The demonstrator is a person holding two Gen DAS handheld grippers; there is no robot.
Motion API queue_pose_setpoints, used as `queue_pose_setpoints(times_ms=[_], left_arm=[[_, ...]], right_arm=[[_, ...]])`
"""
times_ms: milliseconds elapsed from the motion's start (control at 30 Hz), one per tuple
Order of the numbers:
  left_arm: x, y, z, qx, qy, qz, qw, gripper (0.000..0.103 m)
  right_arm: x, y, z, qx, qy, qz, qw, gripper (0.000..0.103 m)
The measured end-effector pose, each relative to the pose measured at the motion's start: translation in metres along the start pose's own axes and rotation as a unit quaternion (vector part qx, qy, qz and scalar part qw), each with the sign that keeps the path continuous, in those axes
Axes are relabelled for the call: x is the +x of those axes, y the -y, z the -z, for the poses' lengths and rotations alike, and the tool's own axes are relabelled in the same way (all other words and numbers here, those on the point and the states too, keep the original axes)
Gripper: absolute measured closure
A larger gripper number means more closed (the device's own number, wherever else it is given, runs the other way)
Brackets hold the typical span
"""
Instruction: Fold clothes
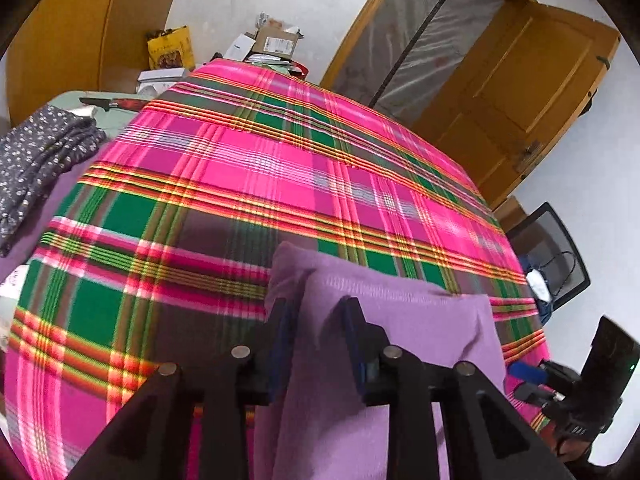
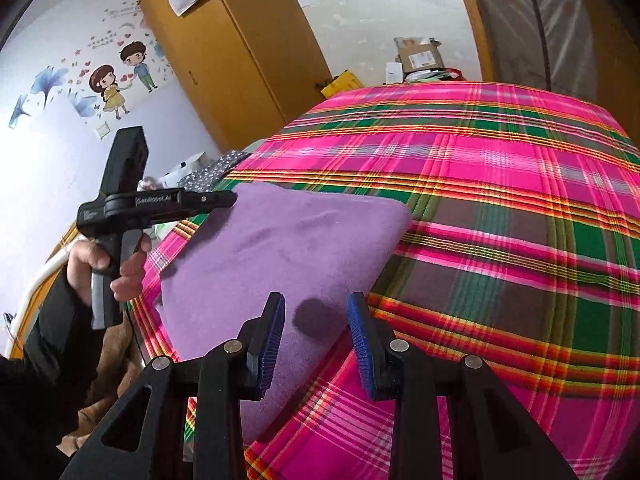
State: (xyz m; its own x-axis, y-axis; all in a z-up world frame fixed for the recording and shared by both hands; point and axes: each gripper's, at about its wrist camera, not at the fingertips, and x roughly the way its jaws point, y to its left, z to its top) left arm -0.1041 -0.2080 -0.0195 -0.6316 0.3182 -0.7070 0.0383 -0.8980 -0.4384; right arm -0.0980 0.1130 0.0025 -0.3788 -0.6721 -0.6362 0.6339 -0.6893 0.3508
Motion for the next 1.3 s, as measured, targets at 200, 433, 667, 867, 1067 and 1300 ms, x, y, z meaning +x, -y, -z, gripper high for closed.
queue_pose_setpoints(times_ms=[200, 433, 667, 867, 1067, 1300], left_arm=[[0.0, -0.009, -0.004, -0.024, 0.01, 0.03, 0.9992, 0.095], [0.004, -0.028, 0.004, -0.051, 0.018, 0.026, 0.9982, 0.096], [0.009, -0.029, 0.005, -0.048, 0.012, 0.026, 0.9984, 0.095], [0.009, -0.031, 0.007, -0.056, 0.018, 0.028, 0.9979, 0.094], [0.009, -0.031, 0.008, -0.057, 0.019, 0.029, 0.9978, 0.093], [-0.003, -0.017, 0.01, -0.024, 0.037, 0.006, 0.999, 0.092]], right_arm=[[0.0, 0.003, -0.002, 0.009, 0.001, 0.001, 1.0, 0.069], [0.003, 0.011, -0.009, 0.025, 0.01, 0.006, 1.0, 0.069], [0.017, 0.02, -0.032, 0.043, 0.023, 0.015, 0.999, 0.069], [0.029, 0.027, -0.051, 0.058, 0.035, 0.022, 0.997, 0.1], [0.07, 0.041, -0.062, 0.066, -0.012, 0.034, 0.997, 0.102], [0.045, 0.03, -0.053, 0.053, 0.015, 0.007, 0.998, 0.096]])
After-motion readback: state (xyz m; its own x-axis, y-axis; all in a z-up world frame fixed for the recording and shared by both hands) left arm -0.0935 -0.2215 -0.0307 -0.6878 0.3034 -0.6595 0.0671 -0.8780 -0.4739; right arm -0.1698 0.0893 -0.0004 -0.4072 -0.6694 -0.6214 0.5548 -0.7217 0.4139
